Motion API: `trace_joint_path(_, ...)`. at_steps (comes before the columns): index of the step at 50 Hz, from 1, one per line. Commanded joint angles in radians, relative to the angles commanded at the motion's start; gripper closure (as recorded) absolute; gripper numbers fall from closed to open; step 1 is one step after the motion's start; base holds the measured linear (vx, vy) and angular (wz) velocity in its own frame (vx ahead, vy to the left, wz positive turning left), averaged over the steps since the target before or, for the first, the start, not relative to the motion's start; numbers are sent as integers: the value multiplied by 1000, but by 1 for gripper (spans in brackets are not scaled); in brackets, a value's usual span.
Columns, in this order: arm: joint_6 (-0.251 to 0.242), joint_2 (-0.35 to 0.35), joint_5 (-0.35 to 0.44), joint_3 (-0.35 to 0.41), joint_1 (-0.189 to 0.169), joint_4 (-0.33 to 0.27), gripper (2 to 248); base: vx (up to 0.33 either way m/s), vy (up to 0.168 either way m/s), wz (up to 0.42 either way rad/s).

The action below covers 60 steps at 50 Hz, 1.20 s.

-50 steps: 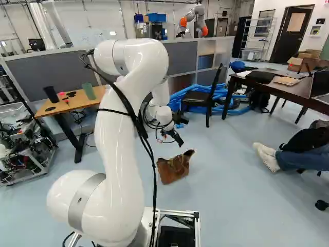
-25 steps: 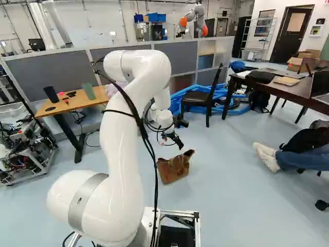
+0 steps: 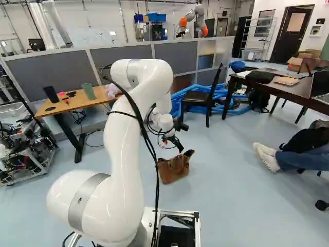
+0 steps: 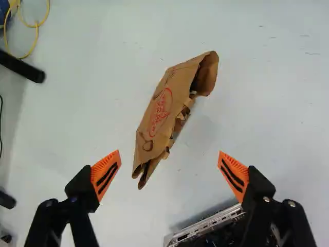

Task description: Pick up the bag on the ground and place it on the table

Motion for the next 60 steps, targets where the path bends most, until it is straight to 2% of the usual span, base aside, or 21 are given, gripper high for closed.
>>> trace_joint_path(44, 2, -161, 0, -118, 0, 0, 3, 0, 0, 0)
trace_joint_path(50, 40, -183, 0, -135, 0, 0, 3, 0, 0, 0)
trace_joint_path(60, 138, -219, 0, -164, 0, 0, 3, 0, 0, 0)
